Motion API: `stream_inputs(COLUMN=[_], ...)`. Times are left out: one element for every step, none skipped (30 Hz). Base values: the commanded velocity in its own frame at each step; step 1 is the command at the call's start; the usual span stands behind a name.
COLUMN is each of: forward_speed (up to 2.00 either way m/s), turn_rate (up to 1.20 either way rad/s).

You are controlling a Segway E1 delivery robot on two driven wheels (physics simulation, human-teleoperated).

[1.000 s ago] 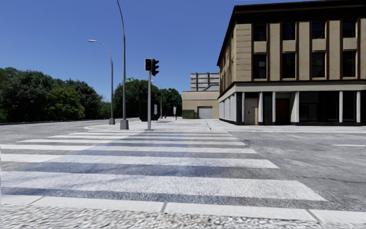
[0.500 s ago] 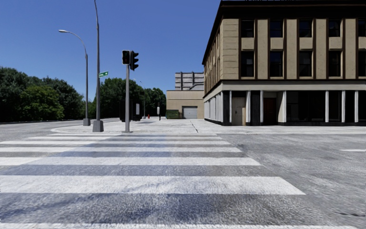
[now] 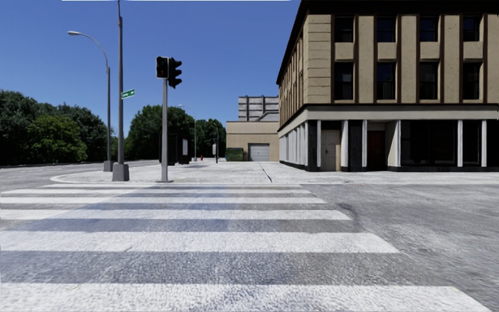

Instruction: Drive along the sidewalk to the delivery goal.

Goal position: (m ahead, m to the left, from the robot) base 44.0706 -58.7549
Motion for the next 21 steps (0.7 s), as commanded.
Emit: stream_inputs(forward_speed=[1.43,1.43,1.43,1.43,1.43,1.43,1.43,1.43,1.43,1.43,1.43,1.43,1.43,1.43,1.43,1.43,1.43,1.45,2.0,2.0,2.0], turn_rate=[0.0,0.0,0.0,0.0,0.0,0.0,0.0,0.0,0.0,0.0,0.0,0.0,0.0,0.0,0.0,0.0,0.0,0.0,0.0,0.0,0.0])
